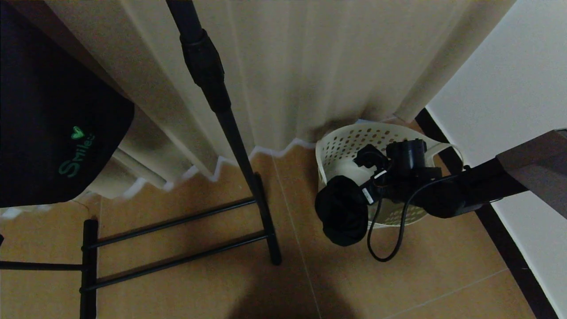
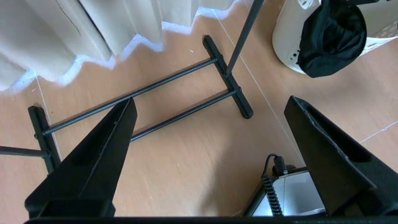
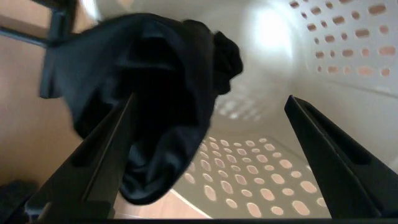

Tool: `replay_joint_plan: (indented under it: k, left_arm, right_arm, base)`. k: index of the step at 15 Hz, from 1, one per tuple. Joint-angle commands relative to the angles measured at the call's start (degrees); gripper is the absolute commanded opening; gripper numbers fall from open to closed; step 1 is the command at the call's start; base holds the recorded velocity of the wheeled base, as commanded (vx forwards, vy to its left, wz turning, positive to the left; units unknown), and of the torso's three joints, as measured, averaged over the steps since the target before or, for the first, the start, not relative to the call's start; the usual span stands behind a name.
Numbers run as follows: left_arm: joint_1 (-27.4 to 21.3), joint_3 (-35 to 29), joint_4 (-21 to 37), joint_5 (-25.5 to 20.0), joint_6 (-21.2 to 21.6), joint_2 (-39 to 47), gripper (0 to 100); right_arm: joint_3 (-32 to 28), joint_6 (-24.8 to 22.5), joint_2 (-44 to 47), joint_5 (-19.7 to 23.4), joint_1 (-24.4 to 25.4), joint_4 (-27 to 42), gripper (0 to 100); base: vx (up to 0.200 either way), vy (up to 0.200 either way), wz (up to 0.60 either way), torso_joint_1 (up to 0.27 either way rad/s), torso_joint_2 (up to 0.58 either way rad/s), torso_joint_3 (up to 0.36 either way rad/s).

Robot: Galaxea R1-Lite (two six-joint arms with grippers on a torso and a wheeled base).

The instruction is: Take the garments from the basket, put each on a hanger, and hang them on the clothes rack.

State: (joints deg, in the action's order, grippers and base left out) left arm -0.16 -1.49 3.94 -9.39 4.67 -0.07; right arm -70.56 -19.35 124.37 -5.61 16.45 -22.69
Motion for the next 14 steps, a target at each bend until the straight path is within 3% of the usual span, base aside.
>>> replay_joint_plan:
  k: [1,12,13,14]
  left_arm:
    - [0.0,0.0,0.0,0.0,0.0,0.1,100]
    - [0.0,0.0,0.0,0.0,-0.1,0.1,100]
    - [0.0,0.0,0.0,0.0,0.0,0.1,100]
    - [0.0,0.0,0.0,0.0,0.0,0.1,100]
  right_arm:
    - [-1.2,0.0,1.1,-0.5,-0.7,0.0,100]
    - [-6.9,1.9,8.6,-1.4,-1.3,0.0,100]
    - [-7.2,2.4,9.0,-1.3,-1.3,-0.1,0]
    - [-7.4,3.3,9.1,-1.2,-1.3,-0.2,0]
  base:
    - [0.000,0.000,0.00,0.000,0.00,0.000]
    - [0.000,0.000,0.00,0.000,0.00,0.000]
    - [0.000,0.000,0.00,0.000,0.00,0.000]
    - [0.000,0.000,0.00,0.000,0.00,0.000]
